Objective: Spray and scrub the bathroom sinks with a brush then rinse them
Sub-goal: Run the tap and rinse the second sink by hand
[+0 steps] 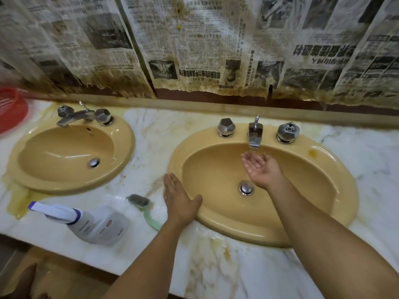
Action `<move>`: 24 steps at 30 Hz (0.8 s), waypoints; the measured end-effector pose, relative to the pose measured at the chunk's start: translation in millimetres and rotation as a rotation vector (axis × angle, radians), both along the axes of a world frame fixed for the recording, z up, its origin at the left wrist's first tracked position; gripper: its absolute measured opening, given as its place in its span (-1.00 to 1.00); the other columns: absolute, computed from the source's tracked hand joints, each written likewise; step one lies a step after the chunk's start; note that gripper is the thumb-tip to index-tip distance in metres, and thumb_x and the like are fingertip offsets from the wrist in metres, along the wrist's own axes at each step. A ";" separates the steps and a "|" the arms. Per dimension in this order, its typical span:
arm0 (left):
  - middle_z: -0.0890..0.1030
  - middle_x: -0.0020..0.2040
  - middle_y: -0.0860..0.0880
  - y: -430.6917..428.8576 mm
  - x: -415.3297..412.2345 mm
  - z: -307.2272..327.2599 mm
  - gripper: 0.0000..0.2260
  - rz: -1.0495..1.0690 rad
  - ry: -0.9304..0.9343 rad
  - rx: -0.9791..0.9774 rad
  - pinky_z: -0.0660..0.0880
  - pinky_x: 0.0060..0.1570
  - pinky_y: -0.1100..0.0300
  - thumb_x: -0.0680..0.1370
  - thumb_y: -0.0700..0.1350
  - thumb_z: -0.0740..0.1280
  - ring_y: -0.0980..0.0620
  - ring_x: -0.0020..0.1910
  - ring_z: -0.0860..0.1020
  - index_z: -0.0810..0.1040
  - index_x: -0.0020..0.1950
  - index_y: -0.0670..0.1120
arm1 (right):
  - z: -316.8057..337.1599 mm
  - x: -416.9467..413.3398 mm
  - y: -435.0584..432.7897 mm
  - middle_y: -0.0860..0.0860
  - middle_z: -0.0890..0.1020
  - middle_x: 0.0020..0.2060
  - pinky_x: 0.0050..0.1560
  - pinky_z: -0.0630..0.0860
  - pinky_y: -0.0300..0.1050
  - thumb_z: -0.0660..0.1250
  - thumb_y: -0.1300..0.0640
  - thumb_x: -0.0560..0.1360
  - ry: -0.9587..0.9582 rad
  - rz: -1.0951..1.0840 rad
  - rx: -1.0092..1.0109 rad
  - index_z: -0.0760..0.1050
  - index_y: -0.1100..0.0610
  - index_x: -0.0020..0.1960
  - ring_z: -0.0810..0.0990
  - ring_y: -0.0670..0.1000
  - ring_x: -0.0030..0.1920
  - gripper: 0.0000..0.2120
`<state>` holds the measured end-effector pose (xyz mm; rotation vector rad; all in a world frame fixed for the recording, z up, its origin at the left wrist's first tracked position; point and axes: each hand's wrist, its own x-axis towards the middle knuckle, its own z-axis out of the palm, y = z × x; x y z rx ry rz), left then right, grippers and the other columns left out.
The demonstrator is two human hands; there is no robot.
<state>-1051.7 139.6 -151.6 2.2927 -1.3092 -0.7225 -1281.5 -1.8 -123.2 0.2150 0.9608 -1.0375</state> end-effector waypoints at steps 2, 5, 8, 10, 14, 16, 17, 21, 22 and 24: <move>-0.31 0.66 -0.15 -0.8 1.9 -2.3 0.06 0.004 0.013 0.003 -0.21 0.61 0.02 0.53 0.10 0.47 -0.05 0.65 -0.27 -0.29 0.66 -0.16 | -0.5 4.1 -5.7 0.22 0.72 -0.17 -0.09 0.61 0.02 0.16 0.12 0.70 -0.012 -0.027 0.011 0.50 0.23 0.01 0.70 0.16 -0.03 -0.77; -0.31 0.66 -0.12 -3.3 3.0 -2.9 0.07 0.022 0.021 0.009 -0.21 0.61 0.02 0.53 0.10 0.48 -0.06 0.66 -0.23 -0.29 0.66 -0.14 | -0.7 6.0 -6.5 0.19 0.71 -0.19 -0.05 0.63 -0.04 0.19 0.15 0.68 -0.045 -0.072 0.003 0.49 0.20 -0.12 0.71 0.12 -0.10 -0.76; -0.31 0.67 -0.10 -3.6 2.2 -2.7 0.07 0.033 0.021 0.013 -0.19 0.61 0.02 0.53 0.09 0.48 -0.07 0.66 -0.20 -0.29 0.67 -0.12 | -0.8 3.6 -6.0 0.17 0.71 -0.17 -0.06 0.67 -0.06 0.22 0.12 0.67 -0.065 -0.061 -0.031 0.44 0.16 -0.22 0.75 0.11 -0.15 -0.71; -0.31 0.66 -0.11 -4.3 2.3 -2.1 0.07 0.029 0.020 0.014 -0.19 0.61 0.01 0.53 0.09 0.48 -0.08 0.66 -0.20 -0.30 0.66 -0.12 | 3.9 2.0 -4.9 0.17 0.72 -0.18 -0.10 0.70 -0.06 0.23 0.12 0.67 -0.066 -0.043 -0.055 0.41 0.15 -0.24 0.76 0.10 -0.17 -0.69; -0.31 0.66 -0.15 -5.2 4.8 2.6 0.10 0.011 0.013 0.043 -0.20 0.60 0.01 0.52 0.15 0.48 -0.10 0.66 -0.22 -0.32 0.66 -0.15 | 21.1 3.9 11.4 0.21 0.71 -0.04 -0.02 0.70 -0.03 0.21 0.17 0.68 -0.034 0.000 -0.078 0.53 0.27 -0.07 0.72 0.13 0.00 -0.77; -0.34 0.65 -0.18 -5.4 5.6 6.9 0.13 -0.026 0.015 0.071 -0.22 0.60 0.00 0.52 0.21 0.46 -0.11 0.65 -0.28 -0.35 0.64 -0.17 | 31.3 10.1 27.2 0.22 0.69 0.00 -0.04 0.70 -0.02 0.20 0.20 0.68 -0.011 0.056 -0.085 0.56 0.34 0.09 0.70 0.15 0.04 -0.77; -0.35 0.64 -0.20 -5.1 6.1 9.0 0.14 -0.047 0.015 0.092 -0.23 0.60 -0.01 0.52 0.25 0.44 -0.12 0.65 -0.31 -0.36 0.64 -0.18 | 35.7 14.7 35.6 0.22 0.69 -0.02 -0.08 0.71 0.00 0.20 0.21 0.68 -0.001 0.084 -0.082 0.56 0.35 0.13 0.70 0.16 0.02 -0.77; -0.39 0.62 -0.26 -4.3 23.1 18.7 0.09 -0.232 -0.021 0.162 -0.16 0.61 -0.05 0.52 0.34 0.39 -0.20 0.64 -0.31 -0.23 0.67 -0.18 | 50.4 42.6 68.9 0.27 0.71 -0.12 -0.24 0.70 0.02 0.18 0.18 0.69 0.087 0.207 -0.067 0.56 0.39 0.13 0.75 0.22 -0.15 -0.71; -0.35 0.64 -0.25 -3.3 33.4 21.8 0.02 -0.342 -0.073 0.146 -0.15 0.61 -0.05 0.52 0.33 0.38 -0.19 0.64 -0.29 -0.13 0.69 -0.15 | 53.8 50.8 77.3 0.28 0.72 -0.13 -0.26 0.70 0.02 0.17 0.17 0.70 0.116 0.244 -0.065 0.56 0.40 0.10 0.75 0.23 -0.17 -0.69; -0.26 0.68 -0.13 -1.8 55.8 27.2 -0.16 -0.639 -0.250 0.070 -0.17 0.60 -0.05 0.55 0.30 0.36 -0.08 0.66 -0.24 0.10 0.67 -0.05 | 60.1 66.9 92.8 0.30 0.71 -0.14 -0.27 0.70 0.01 0.16 0.20 0.69 0.153 0.310 -0.063 0.56 0.43 0.03 0.74 0.24 -0.18 -0.68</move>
